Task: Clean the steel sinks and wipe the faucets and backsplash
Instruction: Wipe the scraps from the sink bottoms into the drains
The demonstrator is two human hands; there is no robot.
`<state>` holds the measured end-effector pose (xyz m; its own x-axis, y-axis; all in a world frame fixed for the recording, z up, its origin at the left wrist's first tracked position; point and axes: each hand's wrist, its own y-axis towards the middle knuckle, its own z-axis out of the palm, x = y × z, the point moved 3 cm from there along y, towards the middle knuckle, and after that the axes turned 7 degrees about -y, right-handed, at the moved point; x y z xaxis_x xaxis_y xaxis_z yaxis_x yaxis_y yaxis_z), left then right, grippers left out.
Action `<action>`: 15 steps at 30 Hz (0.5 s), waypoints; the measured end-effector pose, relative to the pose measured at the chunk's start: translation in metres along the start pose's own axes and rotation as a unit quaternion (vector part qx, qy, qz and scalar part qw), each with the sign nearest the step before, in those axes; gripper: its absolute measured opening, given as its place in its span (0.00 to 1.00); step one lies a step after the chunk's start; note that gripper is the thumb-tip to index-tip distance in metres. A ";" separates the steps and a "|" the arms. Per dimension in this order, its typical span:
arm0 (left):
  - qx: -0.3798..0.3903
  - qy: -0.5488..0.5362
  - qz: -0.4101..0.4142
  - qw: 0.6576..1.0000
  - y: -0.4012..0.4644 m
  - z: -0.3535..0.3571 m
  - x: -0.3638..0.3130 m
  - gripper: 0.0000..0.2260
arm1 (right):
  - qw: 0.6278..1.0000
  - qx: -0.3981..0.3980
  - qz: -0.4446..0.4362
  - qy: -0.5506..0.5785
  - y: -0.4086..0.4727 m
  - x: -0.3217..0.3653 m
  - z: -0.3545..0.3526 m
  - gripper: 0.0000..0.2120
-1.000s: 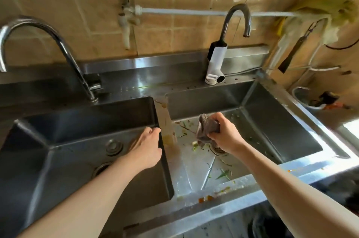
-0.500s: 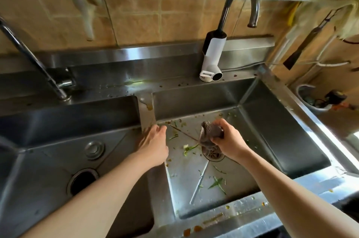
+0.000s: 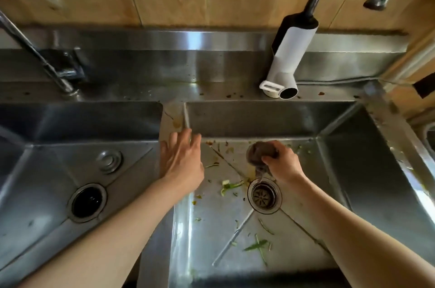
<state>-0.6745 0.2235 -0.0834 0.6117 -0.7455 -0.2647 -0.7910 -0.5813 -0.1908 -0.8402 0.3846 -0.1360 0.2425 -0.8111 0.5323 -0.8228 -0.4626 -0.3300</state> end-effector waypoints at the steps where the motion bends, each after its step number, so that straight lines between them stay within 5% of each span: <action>1: -0.008 0.000 -0.018 1.000 0.002 0.003 -0.003 0.29 | 1.000 0.005 0.000 0.010 0.011 -0.005 0.001 0.18; 15: -0.124 0.094 -0.150 0.976 0.030 0.028 -0.031 0.37 | 0.998 -0.050 0.040 0.025 0.144 -0.082 0.042 0.16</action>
<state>-0.7177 0.2378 -0.1077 0.8251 -0.5629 -0.0495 -0.5633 -0.8262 0.0070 -0.9574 0.3694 -0.2596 0.1495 -0.8243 0.5461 -0.8866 -0.3563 -0.2951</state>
